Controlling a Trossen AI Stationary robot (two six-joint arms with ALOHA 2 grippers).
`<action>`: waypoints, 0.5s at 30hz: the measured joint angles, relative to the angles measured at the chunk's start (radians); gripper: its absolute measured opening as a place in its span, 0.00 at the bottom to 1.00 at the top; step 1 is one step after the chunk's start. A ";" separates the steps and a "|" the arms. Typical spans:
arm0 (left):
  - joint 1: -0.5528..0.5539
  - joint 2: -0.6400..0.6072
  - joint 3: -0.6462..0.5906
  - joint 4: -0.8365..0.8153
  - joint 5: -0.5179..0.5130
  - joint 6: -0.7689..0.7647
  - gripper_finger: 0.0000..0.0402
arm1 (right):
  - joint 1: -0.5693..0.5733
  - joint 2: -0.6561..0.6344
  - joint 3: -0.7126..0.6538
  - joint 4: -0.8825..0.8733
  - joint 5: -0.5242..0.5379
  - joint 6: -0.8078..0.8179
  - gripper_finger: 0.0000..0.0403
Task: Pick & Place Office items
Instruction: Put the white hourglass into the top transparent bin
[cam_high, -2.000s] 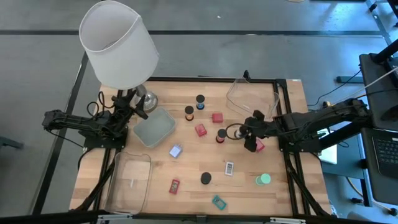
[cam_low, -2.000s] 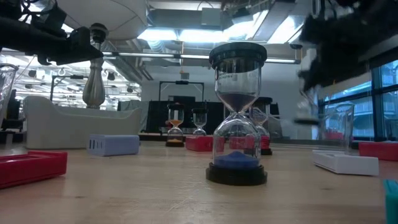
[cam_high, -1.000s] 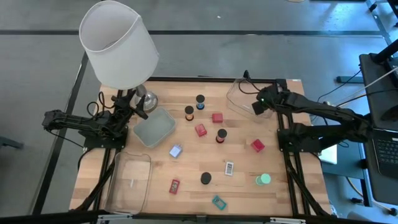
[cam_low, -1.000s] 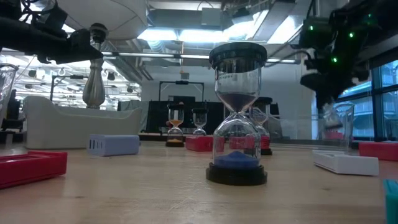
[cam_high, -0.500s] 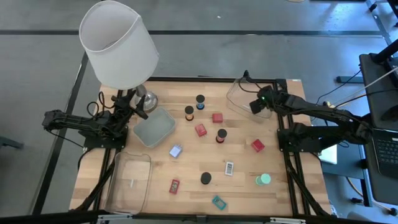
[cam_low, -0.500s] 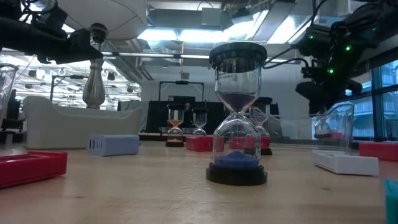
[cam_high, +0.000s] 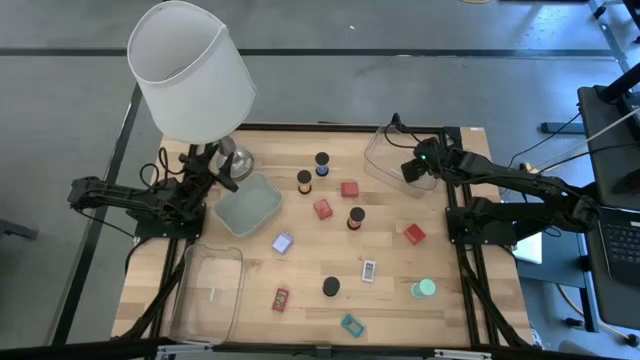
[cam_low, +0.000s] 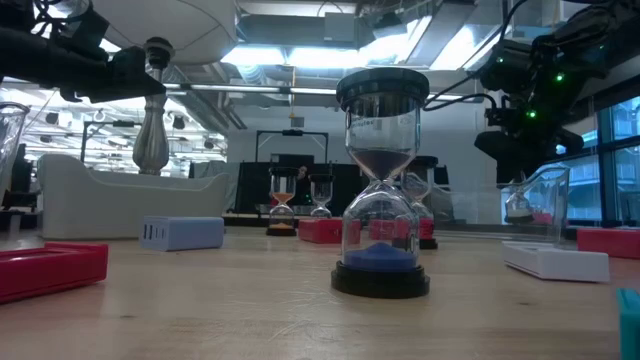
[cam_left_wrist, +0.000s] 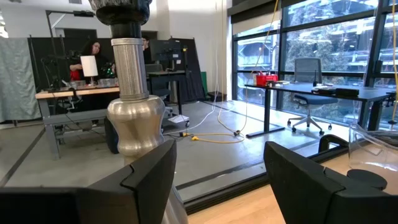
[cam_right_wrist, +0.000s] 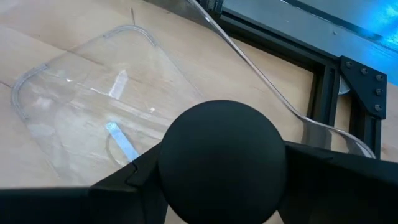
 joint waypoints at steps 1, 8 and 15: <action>0.000 0.000 0.000 0.000 0.000 0.000 0.60 | 0.000 0.000 0.000 0.000 0.000 0.002 0.54; 0.000 0.000 0.000 0.000 0.000 0.000 0.60 | 0.000 0.000 -0.024 0.021 0.048 0.027 0.50; 0.000 0.000 0.000 0.000 0.000 -0.001 0.60 | 0.000 -0.001 -0.117 0.128 0.039 0.053 0.56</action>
